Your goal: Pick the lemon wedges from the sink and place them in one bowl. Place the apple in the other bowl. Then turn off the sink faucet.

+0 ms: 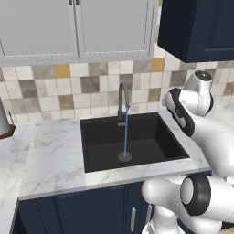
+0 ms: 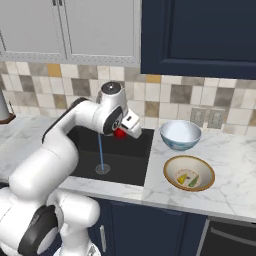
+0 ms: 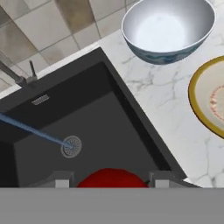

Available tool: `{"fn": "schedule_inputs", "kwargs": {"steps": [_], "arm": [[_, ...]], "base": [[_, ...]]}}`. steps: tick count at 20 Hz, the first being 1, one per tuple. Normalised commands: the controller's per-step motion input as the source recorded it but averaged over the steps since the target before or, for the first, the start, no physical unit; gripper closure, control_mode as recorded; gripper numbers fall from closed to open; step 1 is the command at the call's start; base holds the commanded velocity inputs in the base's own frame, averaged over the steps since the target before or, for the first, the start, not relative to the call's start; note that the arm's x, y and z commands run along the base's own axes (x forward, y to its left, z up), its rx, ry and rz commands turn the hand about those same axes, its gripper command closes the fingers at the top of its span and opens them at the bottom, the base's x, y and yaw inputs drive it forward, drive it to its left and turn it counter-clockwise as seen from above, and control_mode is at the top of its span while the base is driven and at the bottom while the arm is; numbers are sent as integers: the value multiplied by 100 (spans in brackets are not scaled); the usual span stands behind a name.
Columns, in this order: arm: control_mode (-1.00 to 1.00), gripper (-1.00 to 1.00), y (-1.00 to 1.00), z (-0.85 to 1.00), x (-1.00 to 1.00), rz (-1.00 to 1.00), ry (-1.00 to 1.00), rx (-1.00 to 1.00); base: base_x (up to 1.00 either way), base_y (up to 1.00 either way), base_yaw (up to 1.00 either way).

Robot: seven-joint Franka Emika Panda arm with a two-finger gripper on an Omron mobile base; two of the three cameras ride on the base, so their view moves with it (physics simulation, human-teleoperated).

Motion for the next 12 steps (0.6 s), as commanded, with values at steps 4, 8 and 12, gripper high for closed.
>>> {"fn": "schedule_inputs", "kwargs": {"steps": [4, 8, 12], "arm": [[-100, 100, -46, 13, 38, 0, 10, 0], [-100, 100, -47, 0, 49, 0, 4, 0], [-100, 100, -39, -22, 61, 0, -1, 0]], "base": [[0, 0, 0], [0, 0, 0], [0, 0, 0]]}}
